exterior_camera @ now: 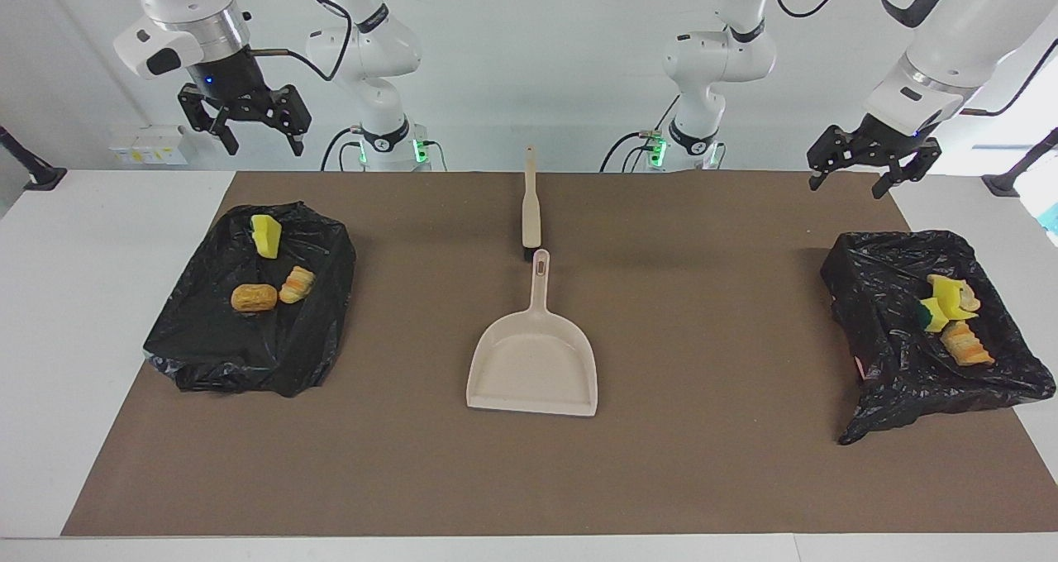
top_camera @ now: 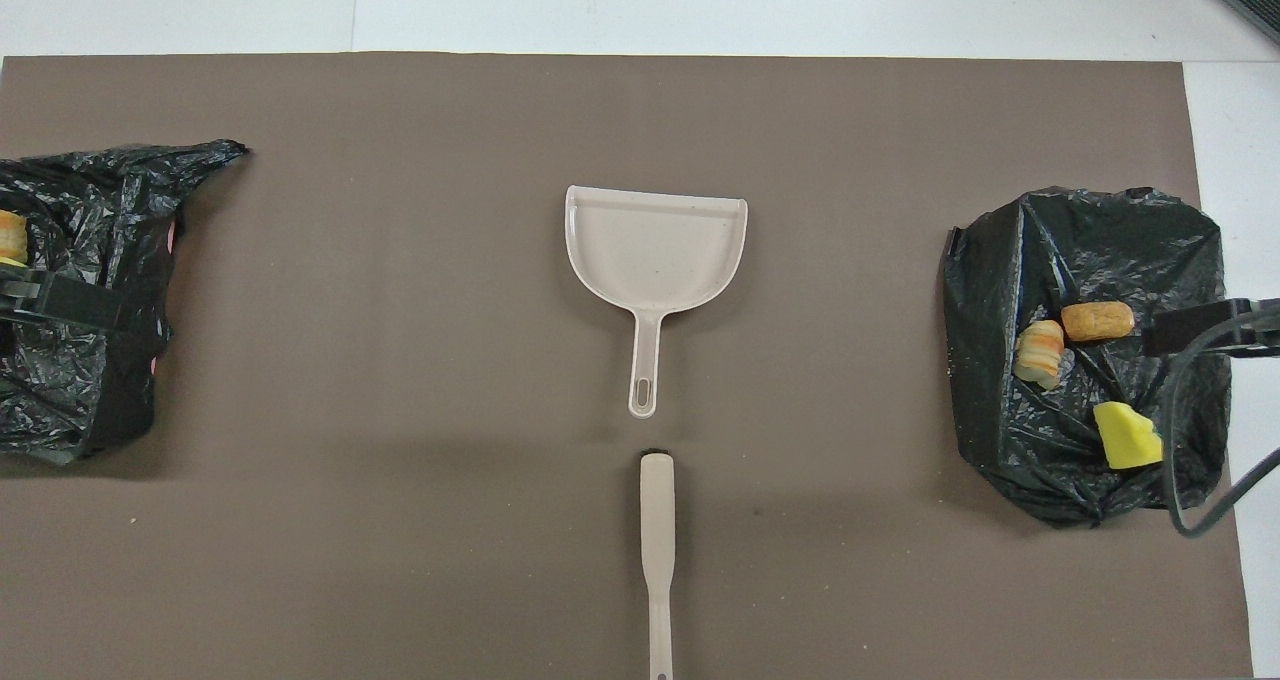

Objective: Sweep and dump trash in bin

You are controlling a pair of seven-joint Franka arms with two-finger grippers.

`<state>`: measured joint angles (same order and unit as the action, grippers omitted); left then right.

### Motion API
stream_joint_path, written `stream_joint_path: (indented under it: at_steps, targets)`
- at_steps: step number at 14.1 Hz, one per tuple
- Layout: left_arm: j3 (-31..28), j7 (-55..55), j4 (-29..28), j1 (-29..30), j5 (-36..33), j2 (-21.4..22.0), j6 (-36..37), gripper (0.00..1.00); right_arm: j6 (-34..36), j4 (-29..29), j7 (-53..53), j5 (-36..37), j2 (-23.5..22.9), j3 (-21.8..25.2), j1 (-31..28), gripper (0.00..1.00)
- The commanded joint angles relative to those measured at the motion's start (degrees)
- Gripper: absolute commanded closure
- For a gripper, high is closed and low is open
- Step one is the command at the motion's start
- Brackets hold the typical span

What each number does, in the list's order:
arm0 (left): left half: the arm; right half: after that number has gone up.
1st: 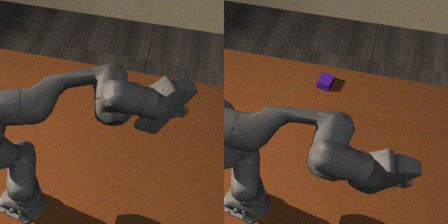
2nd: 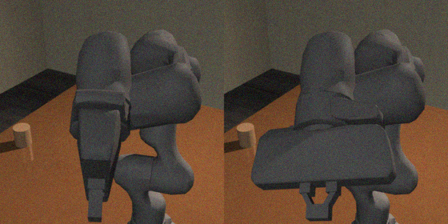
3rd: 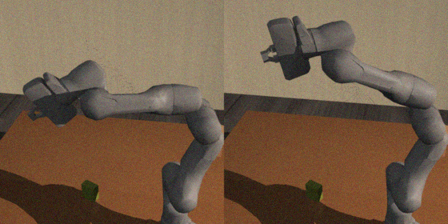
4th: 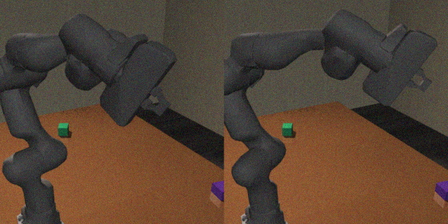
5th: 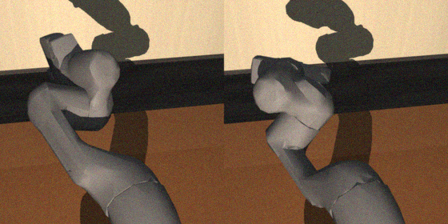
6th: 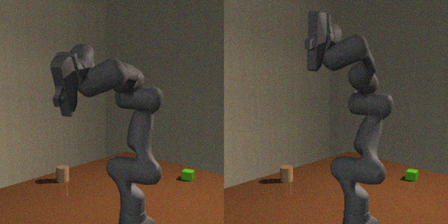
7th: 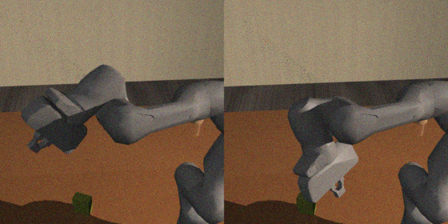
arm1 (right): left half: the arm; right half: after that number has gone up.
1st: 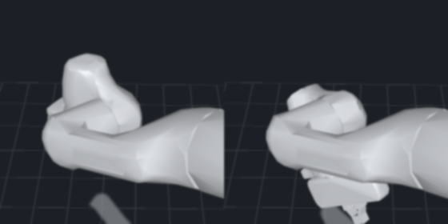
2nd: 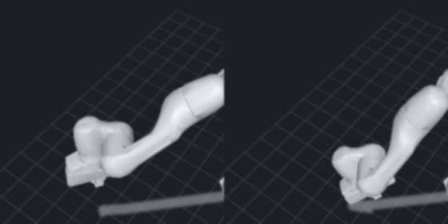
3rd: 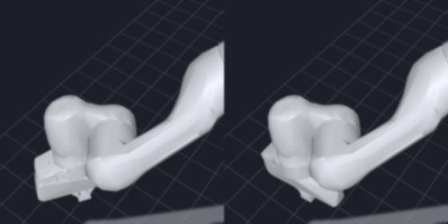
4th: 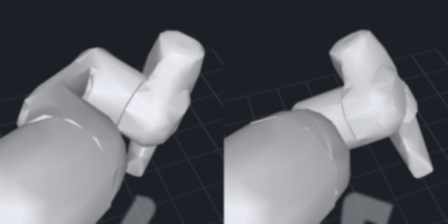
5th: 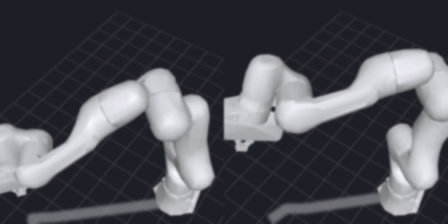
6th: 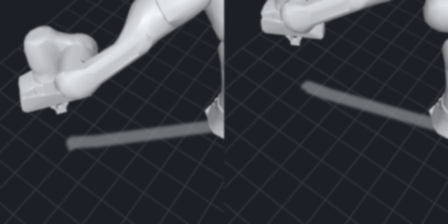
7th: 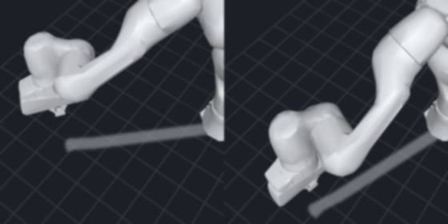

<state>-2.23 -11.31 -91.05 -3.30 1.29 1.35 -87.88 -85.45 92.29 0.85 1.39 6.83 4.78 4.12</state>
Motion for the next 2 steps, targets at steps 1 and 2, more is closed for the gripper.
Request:
stream_joint_path:
  at_steps: [1, 2]
  targets:
    - [0.0, -0.5, -1.7, 0.1, -0.9, 1.4, 0.3, 0.0, -0.6, 1.5, -1.6, 0.0, 1.3, 0.1, -0.4, 0.0]
    - [0.1, -0.5, -1.7, 0.2, -0.9, 1.4, 0.2, 0.0, -0.7, 1.5, -1.7, 0.0, 1.3, 0.1, -0.5, 0.0]
